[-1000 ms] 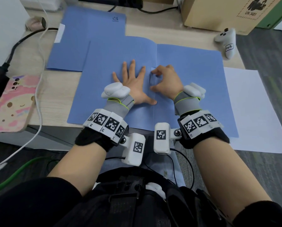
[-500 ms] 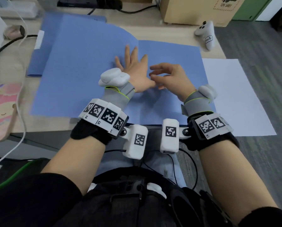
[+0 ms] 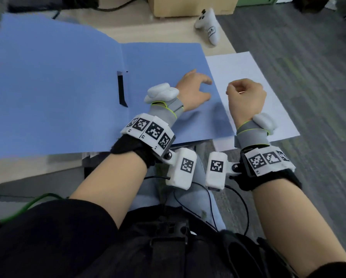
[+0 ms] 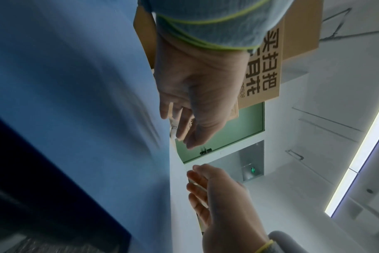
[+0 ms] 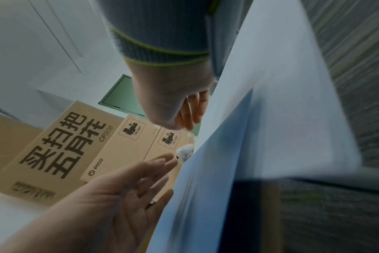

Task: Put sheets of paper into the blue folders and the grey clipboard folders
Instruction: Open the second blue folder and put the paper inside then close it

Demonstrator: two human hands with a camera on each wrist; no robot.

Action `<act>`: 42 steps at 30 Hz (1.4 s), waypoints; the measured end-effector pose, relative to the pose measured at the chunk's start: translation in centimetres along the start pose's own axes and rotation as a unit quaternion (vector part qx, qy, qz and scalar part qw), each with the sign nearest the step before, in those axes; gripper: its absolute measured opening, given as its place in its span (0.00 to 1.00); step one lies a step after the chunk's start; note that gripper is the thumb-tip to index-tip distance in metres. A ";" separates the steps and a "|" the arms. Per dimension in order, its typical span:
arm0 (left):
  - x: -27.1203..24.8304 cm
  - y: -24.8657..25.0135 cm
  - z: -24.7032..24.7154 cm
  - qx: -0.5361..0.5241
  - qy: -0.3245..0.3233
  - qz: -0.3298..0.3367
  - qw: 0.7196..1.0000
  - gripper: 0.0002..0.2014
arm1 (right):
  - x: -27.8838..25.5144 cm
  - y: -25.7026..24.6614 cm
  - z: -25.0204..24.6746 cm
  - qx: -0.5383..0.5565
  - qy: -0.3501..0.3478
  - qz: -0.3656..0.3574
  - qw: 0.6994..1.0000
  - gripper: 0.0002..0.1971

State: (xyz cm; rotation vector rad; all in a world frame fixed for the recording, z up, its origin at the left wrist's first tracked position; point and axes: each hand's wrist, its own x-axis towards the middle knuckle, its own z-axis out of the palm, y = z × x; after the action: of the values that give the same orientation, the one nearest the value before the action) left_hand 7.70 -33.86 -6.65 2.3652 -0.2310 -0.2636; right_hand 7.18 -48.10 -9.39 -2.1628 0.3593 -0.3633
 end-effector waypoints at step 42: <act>3.8 0.9 6.4 -0.271 -0.062 -0.038 0.960 0.30 | 0.1 1.9 -4.5 -0.143 -0.047 -0.053 0.987 0.10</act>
State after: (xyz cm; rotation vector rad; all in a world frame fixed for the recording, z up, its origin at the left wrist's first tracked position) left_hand 9.64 -39.62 -11.02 1.8179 -0.1065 -0.4502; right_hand 5.30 -52.51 -8.45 -2.4782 0.2566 -0.2816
